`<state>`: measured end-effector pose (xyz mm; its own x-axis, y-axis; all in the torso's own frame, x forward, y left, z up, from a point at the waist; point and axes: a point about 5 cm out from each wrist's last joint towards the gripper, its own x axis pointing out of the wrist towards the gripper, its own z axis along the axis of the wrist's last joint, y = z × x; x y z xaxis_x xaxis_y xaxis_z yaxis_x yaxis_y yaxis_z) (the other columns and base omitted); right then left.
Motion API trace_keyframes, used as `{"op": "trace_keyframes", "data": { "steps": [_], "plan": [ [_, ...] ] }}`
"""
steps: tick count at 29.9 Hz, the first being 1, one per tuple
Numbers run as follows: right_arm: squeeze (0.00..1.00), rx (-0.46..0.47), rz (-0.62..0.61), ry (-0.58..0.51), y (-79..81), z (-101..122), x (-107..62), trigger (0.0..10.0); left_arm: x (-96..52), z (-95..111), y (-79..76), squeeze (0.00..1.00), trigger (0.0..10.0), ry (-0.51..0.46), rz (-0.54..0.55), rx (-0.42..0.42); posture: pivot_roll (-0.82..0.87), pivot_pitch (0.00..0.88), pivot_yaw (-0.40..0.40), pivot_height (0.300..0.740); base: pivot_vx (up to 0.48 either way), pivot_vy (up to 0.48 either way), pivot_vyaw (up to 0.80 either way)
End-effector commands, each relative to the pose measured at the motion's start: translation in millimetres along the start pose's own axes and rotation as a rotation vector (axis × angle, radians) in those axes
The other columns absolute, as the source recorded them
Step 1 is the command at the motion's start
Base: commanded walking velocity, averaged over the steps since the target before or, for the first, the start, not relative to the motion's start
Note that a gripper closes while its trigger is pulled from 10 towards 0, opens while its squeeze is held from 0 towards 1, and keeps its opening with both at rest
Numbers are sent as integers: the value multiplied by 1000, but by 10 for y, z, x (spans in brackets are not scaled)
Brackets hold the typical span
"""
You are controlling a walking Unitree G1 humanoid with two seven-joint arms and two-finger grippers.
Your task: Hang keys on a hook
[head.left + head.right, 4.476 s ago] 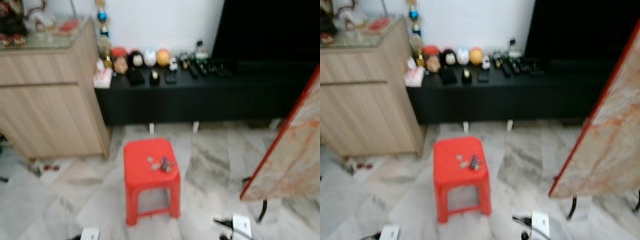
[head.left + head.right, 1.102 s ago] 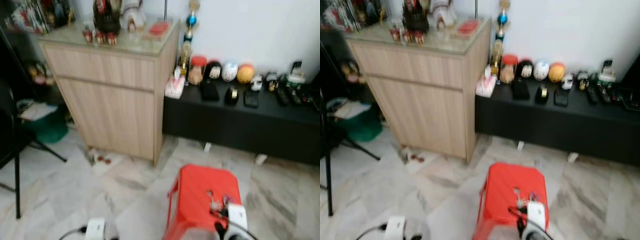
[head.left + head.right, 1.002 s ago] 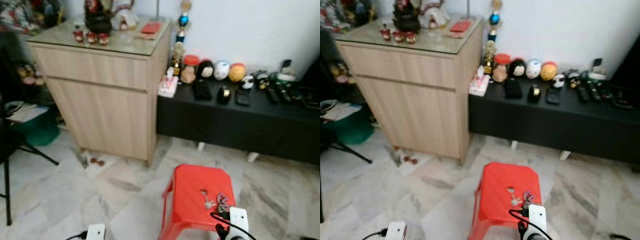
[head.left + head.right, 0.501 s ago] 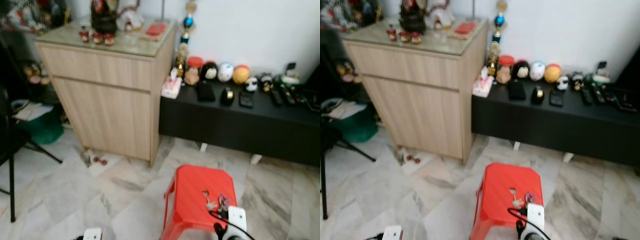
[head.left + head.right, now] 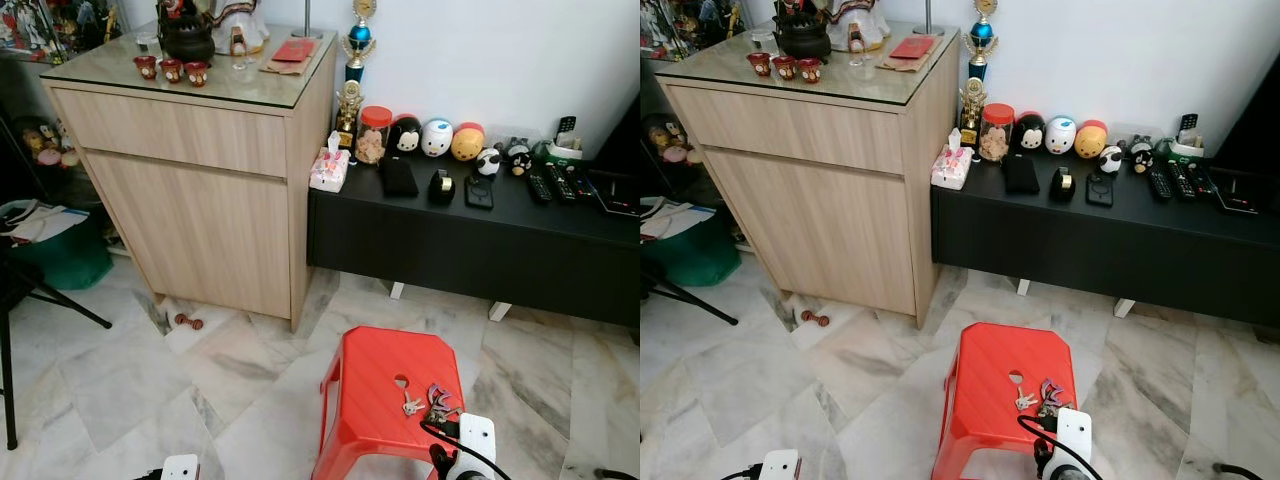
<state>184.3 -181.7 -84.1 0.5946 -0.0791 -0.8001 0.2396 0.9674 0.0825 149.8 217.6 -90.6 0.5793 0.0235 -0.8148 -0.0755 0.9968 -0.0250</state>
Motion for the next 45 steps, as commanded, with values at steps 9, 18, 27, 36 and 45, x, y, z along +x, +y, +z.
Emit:
{"op": "trace_keyframes", "data": {
  "steps": [9,18,27,36,45],
  "plan": [
    [0,20,-10,-17,-11,20,1,10000,-14,-55,16,0,10000,20,2,-13,111,0,-80,740,0,382,0],
    [0,20,-8,-19,-10,22,1,10000,-7,-39,0,0,10000,16,0,-4,113,0,-80,740,0,195,0],
    [0,25,-11,-22,-11,22,0,10000,6,-21,-57,0,10000,2,-13,-9,114,0,-80,740,0,0,0],
    [0,47,-35,-30,-21,21,-2,10000,7,-22,-75,0,10000,0,-20,-7,117,0,-81,740,0,0,0],
    [0,77,-53,-38,-25,18,-4,10000,10,-14,-92,0,10000,-6,-26,8,116,0,-80,740,0,0,0]
  ]
}}
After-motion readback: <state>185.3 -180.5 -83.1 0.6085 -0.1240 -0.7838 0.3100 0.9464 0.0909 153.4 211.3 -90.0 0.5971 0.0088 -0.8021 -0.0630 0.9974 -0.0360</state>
